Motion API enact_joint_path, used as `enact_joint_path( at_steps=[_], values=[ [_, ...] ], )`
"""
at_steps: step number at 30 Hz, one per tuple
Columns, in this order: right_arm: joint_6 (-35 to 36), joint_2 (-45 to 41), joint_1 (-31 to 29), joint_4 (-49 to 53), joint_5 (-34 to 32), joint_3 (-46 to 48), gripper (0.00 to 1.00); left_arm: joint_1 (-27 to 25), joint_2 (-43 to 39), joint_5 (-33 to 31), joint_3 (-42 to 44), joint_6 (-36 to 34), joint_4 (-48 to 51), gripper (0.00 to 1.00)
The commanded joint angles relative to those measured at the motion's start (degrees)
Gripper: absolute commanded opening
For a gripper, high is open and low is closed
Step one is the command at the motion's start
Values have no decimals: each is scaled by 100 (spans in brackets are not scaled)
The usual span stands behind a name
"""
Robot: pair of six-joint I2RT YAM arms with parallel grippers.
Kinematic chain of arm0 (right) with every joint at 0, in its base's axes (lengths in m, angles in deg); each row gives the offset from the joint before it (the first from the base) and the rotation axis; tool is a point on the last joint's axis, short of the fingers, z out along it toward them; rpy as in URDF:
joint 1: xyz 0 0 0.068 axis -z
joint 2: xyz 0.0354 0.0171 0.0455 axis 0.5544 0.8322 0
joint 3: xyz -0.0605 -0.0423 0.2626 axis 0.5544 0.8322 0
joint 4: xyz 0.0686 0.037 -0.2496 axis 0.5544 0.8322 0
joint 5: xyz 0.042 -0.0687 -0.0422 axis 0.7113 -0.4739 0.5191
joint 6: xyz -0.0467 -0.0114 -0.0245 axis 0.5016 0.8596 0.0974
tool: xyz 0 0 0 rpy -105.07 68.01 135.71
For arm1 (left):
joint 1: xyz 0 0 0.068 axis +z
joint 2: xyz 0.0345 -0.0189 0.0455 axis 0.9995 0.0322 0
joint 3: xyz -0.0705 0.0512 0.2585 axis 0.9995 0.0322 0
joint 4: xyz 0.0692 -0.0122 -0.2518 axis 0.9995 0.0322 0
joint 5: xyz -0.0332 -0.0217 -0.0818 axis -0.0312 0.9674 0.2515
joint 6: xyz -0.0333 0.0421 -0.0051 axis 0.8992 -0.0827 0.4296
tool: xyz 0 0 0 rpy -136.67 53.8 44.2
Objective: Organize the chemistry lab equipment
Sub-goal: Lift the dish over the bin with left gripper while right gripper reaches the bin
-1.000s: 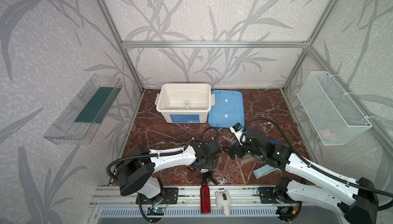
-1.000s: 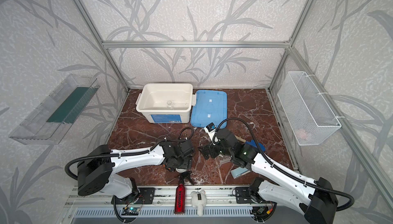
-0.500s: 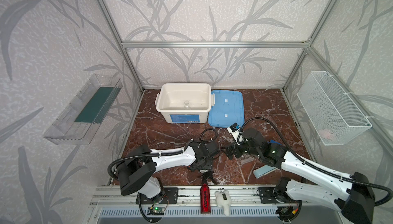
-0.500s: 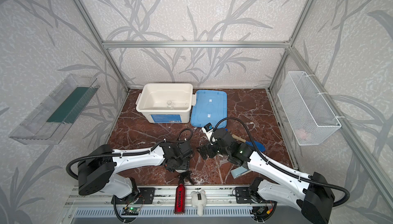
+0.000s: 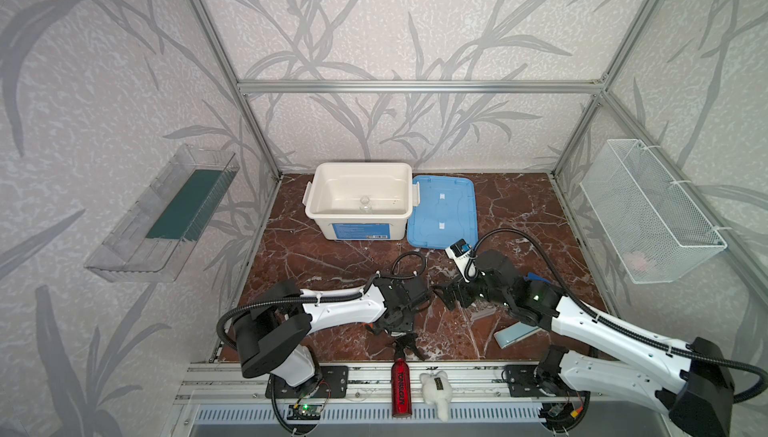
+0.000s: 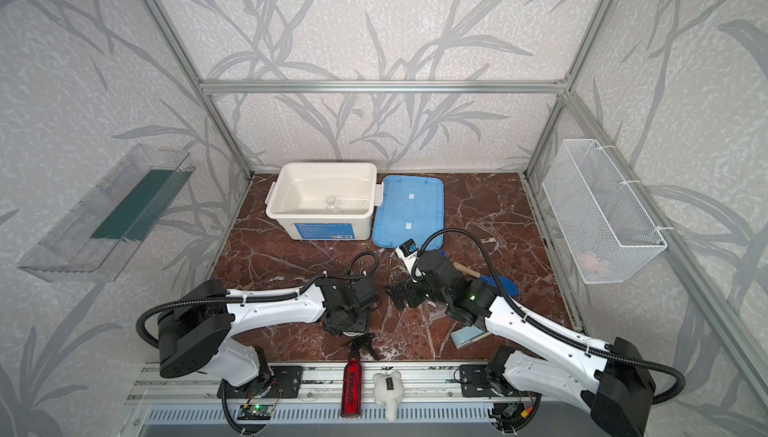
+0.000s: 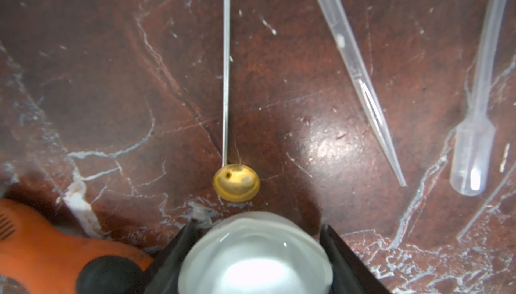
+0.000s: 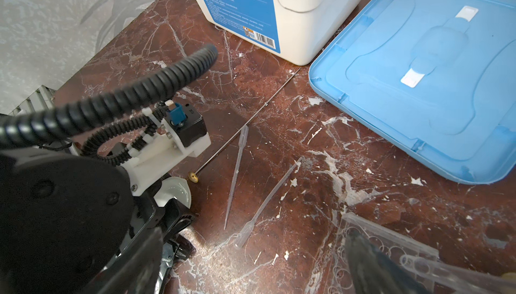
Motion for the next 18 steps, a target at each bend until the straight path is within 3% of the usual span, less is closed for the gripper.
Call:
enact_joint_path(
  at_steps=[1,9,13,18],
  values=[
    [28,-47,-43,-144,-86,68,99,-24,115,-73,-46,30,55,64],
    [60,-51,-48,-417,319,101,99,-16,-310,-309,-186,-65,375,58],
    [51,-119,-50,-799,724,219,99,-1,-540,-813,-555,-104,1102,57],
    [-38,-361,-42,-1075,584,296,99,182,-1029,-933,-691,-223,1329,55]
  ],
)
